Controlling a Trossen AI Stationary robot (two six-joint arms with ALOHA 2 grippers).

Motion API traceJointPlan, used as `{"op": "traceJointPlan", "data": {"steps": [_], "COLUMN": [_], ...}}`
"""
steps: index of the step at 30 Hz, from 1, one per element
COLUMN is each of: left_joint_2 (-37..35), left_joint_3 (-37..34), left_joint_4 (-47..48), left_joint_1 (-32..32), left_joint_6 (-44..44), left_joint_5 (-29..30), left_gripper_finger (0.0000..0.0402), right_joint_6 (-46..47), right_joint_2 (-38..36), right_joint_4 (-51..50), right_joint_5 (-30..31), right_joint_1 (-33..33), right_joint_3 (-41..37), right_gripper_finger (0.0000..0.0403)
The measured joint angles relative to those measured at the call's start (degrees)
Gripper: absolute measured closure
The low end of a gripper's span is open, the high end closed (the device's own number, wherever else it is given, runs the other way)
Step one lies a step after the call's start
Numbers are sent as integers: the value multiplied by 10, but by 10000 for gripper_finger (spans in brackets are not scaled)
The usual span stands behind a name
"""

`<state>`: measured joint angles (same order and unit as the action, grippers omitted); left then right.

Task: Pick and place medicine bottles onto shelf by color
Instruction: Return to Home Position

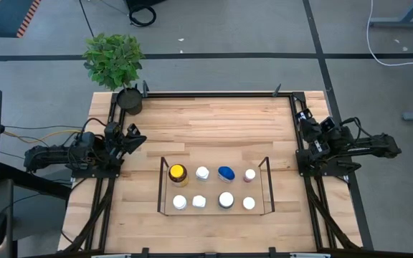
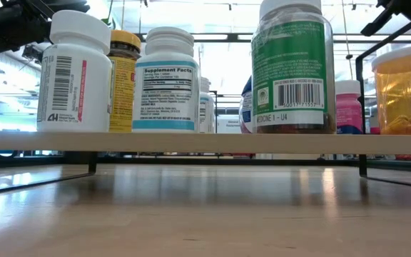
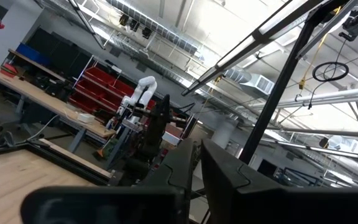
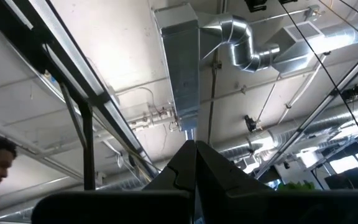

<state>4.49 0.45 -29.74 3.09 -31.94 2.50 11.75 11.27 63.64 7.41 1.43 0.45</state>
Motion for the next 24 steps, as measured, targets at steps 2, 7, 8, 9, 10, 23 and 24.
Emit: {"op": "traceJointPlan", "data": {"steps": [2,7,8,9,10,23,24], "left_joint_2": [0,0,0,0,0,0,0], "left_joint_3": [0,0,0,0,0,0,0], "left_joint_4": [0,0,0,0,0,0,0], "left_joint_1": [0,0,0,0,0,0,0], "left_joint_6": [0,1,0,0,0,0,0], "left_joint_5": [0,0,0,0,0,0,0], "left_gripper_finger": [361,368,370,371,373,362,363], "right_joint_6": [0,0,0,0,0,0,0], "right_joint_2": [0,0,0,0,0,0,0], "right_joint_4": [0,0,0,0,0,0,0], "right_joint_5": [0,0,0,0,0,0,0], "right_joint_1": [0,0,0,0,0,0,0], "right_joint_3": [0,0,0,0,0,0,0], "right_gripper_finger": [391,391,391,391,391,391,391]}}
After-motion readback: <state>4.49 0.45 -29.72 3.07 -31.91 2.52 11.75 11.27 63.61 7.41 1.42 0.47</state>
